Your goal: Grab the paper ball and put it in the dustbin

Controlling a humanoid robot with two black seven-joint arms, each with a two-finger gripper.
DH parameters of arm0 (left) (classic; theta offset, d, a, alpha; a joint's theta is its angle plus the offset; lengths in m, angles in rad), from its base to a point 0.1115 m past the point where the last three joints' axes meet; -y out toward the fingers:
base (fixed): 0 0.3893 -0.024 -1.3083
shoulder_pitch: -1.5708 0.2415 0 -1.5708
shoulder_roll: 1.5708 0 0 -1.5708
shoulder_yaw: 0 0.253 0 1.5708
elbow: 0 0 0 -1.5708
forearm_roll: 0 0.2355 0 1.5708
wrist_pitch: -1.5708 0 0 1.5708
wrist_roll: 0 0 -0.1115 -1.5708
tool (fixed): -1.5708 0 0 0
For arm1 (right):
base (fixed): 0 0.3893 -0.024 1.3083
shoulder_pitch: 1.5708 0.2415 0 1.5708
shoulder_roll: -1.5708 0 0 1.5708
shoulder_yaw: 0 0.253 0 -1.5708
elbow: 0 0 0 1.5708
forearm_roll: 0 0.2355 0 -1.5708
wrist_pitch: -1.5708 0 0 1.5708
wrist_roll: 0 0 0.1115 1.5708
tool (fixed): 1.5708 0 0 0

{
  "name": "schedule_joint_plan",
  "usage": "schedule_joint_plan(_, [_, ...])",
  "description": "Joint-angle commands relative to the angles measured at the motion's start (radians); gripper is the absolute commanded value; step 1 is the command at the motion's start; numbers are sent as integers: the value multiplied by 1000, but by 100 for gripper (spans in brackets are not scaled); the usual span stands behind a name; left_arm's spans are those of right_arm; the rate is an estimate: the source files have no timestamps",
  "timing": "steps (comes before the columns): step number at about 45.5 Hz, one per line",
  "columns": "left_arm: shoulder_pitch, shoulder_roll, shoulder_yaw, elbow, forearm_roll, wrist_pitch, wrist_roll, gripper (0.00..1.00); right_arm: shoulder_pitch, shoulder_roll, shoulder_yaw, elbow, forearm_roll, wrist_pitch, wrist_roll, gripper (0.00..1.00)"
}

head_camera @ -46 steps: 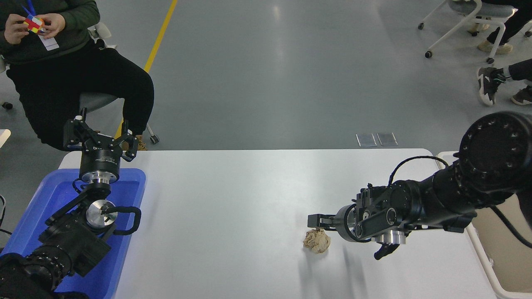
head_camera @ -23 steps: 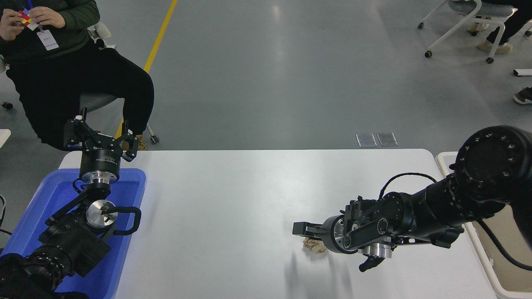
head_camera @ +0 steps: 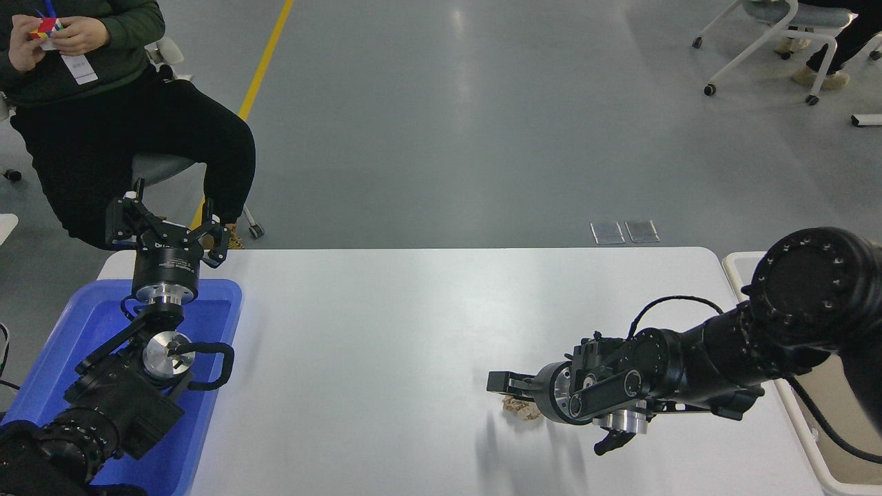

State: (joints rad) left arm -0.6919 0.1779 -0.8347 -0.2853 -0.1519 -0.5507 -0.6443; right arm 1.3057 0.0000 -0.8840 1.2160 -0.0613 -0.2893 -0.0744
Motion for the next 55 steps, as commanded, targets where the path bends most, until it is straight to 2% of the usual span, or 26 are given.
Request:
schedule_joint_plan(1, [0,0,0,0,0,0,0,99,-25,0,0,-19,-12,-1,1,100])
schedule_joint_plan(9, [0,0,0,0,0,0,0,99,-36,0,0,-19,-14,-1,1,100])
schedule_joint_plan(16, [0,0,-1,0,0,0,0,99,-37,0,-1,-21,-14,-1,2,94])
schedule_joint_plan(22, [0,0,0,0,0,0,0,99,-42,0,-3,-21,-22,-1,16,65])
schedule_joint_plan(25, [0,0,0,0,0,0,0,99,-45,0,-3,-30,-38,-1,21,47])
schedule_joint_plan(33, [0,0,0,0,0,0,0,99,-57,0,-9,-42,-57,-2,24,19])
schedule_joint_plan(37, [0,0,0,0,0,0,0,99,-60,0,-9,-53,-57,-4,25,0])
schedule_joint_plan(49, [0,0,0,0,0,0,0,99,-31,0,-13,-36,-52,-2,24,0])
schedule_joint_plan(55, [0,0,0,0,0,0,0,99,44,0,-12,51,-49,1,25,0])
